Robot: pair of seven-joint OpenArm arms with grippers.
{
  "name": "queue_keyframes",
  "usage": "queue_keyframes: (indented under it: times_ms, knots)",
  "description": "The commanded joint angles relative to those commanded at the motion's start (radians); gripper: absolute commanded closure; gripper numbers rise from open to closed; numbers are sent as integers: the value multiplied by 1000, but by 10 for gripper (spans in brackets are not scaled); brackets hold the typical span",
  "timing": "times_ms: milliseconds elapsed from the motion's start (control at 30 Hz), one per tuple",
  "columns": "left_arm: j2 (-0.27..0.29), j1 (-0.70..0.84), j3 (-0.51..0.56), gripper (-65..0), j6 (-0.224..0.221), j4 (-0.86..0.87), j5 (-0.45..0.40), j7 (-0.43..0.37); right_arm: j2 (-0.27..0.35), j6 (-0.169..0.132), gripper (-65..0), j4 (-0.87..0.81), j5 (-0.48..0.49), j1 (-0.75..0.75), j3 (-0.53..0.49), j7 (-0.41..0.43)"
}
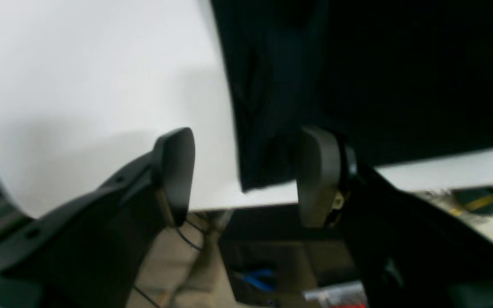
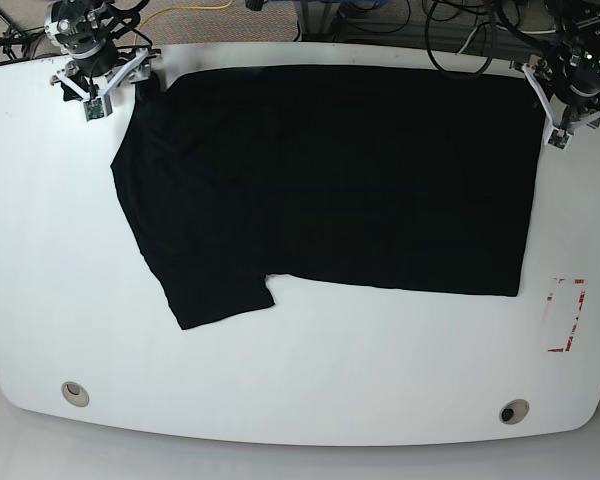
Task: Fold the T-shirt properly
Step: 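Open both grippers and move them onto the shirt body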
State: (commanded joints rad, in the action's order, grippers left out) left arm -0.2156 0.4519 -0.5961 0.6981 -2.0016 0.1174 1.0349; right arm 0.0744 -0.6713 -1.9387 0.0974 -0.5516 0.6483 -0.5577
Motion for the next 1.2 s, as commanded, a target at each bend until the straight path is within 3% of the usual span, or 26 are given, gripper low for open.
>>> queue_keyframes:
  times_ms: [267,767,1200]
  knots:
    - [2,-44,0,-346,0,-9,0,0,2,9,-445,-38,2,12,3,0]
    - [2,-184,0,-346,0,-2,-9,0,0,3,-445,-37,3,74,91,0]
    - [3,-367,-3,-347,0,69,-11,-3,5,2,-445,43,2,288,-14,-81]
